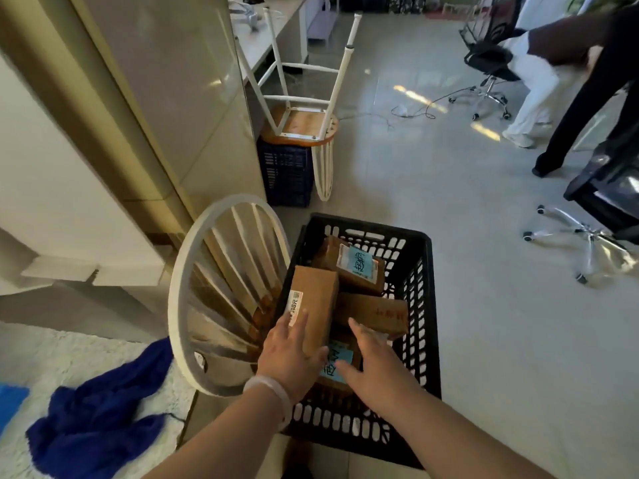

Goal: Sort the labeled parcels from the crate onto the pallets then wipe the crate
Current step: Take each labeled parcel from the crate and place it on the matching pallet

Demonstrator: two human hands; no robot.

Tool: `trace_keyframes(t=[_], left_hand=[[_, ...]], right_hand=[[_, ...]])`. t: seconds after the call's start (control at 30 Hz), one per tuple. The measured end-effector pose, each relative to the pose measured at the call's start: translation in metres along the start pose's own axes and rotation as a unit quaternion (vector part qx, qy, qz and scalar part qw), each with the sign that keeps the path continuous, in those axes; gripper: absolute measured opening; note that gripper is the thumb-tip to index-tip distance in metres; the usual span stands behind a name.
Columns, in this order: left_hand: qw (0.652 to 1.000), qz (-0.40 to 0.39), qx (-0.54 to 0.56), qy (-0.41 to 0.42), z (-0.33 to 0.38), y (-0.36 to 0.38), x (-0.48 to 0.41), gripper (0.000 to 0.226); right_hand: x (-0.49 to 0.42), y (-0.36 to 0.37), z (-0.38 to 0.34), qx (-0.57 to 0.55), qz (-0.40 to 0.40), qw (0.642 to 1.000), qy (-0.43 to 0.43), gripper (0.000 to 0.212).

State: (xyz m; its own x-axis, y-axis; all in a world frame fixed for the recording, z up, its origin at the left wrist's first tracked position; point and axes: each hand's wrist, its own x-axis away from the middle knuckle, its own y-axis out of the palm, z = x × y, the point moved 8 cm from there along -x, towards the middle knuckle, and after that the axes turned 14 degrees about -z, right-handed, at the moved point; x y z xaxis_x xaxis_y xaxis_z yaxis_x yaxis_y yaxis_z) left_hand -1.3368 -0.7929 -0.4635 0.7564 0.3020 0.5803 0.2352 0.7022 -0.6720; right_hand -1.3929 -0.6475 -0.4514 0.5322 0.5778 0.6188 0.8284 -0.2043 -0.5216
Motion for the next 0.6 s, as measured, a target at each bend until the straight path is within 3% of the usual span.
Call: trace_keyframes(t=[0.2,0.4,0.6], left_hand=[[0.999,-0.044,0.011,-0.006,-0.022,0.015,-0.06,0.077],[0.997,-0.063,-0.042,-0.01,-0.028,0.025,-0.09,0.079],[0.995,-0.041,-0.091,-0.021,-0.018,0.032,-0.096,0.08]], right_hand=[[-0.074,0.015,0.001,-0.094,-0.045,0.994,0.037,0.067],[-0.11,0.028,0.021,-0.223,-0.065,0.966,0.112,0.057],[-0.119,0.036,0.022,-0.331,-0.093,0.933,0.103,0.051]])
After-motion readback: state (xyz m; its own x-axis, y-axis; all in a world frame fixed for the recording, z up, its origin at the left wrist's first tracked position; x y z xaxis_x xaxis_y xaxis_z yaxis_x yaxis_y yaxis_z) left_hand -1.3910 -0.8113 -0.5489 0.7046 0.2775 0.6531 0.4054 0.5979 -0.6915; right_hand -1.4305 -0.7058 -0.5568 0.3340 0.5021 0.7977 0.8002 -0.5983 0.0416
